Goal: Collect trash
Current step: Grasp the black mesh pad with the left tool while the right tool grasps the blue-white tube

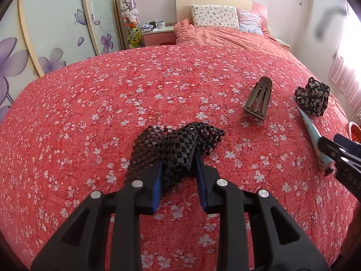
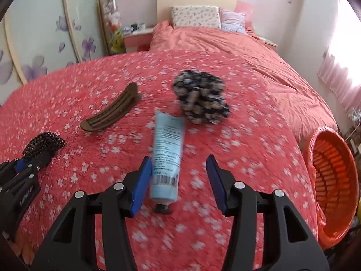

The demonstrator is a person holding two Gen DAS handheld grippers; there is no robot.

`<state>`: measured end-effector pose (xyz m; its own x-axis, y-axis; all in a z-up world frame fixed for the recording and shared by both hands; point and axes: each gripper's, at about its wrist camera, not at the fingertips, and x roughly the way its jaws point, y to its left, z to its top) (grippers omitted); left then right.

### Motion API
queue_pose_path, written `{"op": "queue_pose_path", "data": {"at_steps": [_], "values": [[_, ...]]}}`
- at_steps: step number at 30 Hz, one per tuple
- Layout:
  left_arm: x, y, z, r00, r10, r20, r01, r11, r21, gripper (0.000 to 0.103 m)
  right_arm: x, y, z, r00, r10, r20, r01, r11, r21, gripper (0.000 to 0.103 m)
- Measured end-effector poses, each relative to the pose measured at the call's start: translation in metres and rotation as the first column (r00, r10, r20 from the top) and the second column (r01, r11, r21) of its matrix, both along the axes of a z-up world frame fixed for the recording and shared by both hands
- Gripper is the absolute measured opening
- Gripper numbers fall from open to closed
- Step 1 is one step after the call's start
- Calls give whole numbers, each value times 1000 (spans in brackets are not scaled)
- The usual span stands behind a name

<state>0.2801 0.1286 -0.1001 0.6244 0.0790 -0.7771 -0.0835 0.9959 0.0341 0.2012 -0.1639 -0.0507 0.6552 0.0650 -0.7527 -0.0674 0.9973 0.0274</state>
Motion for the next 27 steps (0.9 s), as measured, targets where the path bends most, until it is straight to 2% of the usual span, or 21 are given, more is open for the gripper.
{"op": "queue_pose_path", "data": {"at_steps": [7, 9, 13, 16, 18, 23, 27], "values": [[0, 0, 0, 1000, 0, 0, 0, 1000, 2, 28, 4, -22, -8, 999, 22, -38, -16, 988, 155, 49], [0, 0, 0, 1000, 0, 0, 0, 1000, 0, 28, 4, -20, -11, 998, 41, -43, -32, 984, 176, 47], [0, 0, 0, 1000, 1, 0, -1, 1000, 3, 28, 3, -7, -15, 995, 89, -48, -80, 984, 161, 41], [0, 0, 0, 1000, 1, 0, -1, 1000, 1, 28, 0, 1, -16, 994, 102, -37, -98, 989, 111, 28], [0, 0, 0, 1000, 1, 0, -1, 1000, 0, 28, -2, 0, -15, 994, 106, -33, -102, 990, 101, 27], [0, -1, 0, 1000, 1, 0, -1, 1000, 1, 28, -2, -27, -16, 1000, 19, -25, -17, 997, 71, 27], [-1, 0, 0, 1000, 1, 0, -1, 1000, -8, 28, -1, -34, -18, 1000, -8, -17, 9, 999, 46, 28]]}}
